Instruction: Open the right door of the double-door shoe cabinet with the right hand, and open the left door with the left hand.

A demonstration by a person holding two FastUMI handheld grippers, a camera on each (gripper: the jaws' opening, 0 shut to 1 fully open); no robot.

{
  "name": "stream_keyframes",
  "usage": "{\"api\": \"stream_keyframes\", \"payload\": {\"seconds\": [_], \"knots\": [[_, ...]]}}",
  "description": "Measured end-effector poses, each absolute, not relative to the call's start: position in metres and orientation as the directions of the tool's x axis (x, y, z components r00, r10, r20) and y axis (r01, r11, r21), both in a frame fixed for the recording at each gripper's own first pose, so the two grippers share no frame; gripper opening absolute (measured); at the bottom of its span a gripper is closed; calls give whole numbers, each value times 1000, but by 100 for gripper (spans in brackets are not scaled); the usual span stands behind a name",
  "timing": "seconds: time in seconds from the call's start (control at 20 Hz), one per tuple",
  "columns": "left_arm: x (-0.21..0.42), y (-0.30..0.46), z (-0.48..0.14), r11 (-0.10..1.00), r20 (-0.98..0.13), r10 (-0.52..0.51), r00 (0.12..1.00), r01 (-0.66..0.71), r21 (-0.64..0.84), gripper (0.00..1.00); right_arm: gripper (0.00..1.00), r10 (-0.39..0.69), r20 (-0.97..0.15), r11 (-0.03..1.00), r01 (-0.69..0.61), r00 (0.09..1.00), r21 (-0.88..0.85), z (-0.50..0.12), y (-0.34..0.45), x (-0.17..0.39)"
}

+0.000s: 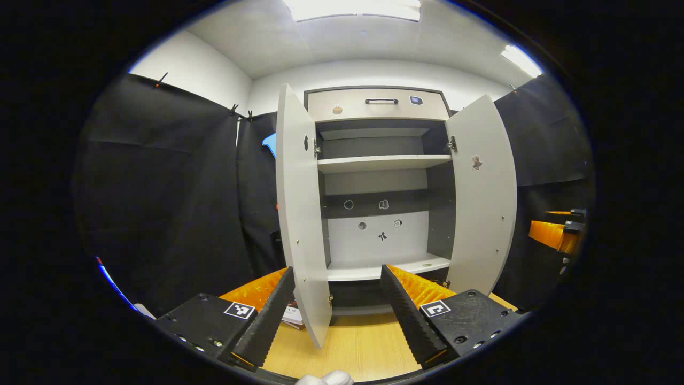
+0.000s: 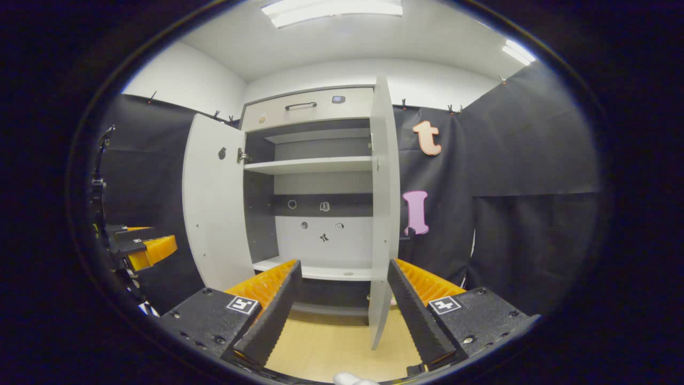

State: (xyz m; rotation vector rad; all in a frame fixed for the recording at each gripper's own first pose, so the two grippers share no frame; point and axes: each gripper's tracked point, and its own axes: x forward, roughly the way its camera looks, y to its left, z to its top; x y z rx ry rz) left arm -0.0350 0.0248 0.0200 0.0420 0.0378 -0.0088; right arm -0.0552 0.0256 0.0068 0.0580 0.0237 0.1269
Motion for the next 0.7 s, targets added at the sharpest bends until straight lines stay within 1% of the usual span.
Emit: {"api": "stream_keyframes", "payload": {"seconds": [0.1, 0.25, 0.4, 0.7], "knots": [[-37, 17, 18, 999, -43, -14, 999, 16, 42, 96, 100, 109, -27, 993, -107, 994, 53, 3, 19, -55], [-36, 16, 15, 999, -39, 15, 999, -13, 48, 96, 99, 86, -31, 996, -85, 996, 38, -1, 13, -50], [-37, 12, 11, 1000, -50, 9, 999, -8, 19, 96, 100, 86, -41, 996, -85, 995, 43, -5, 14, -48], [-34, 14, 12, 999, -46, 16, 999, -14, 37, 96, 100, 77, -31, 996, -75, 997, 46, -1, 12, -48]]}}
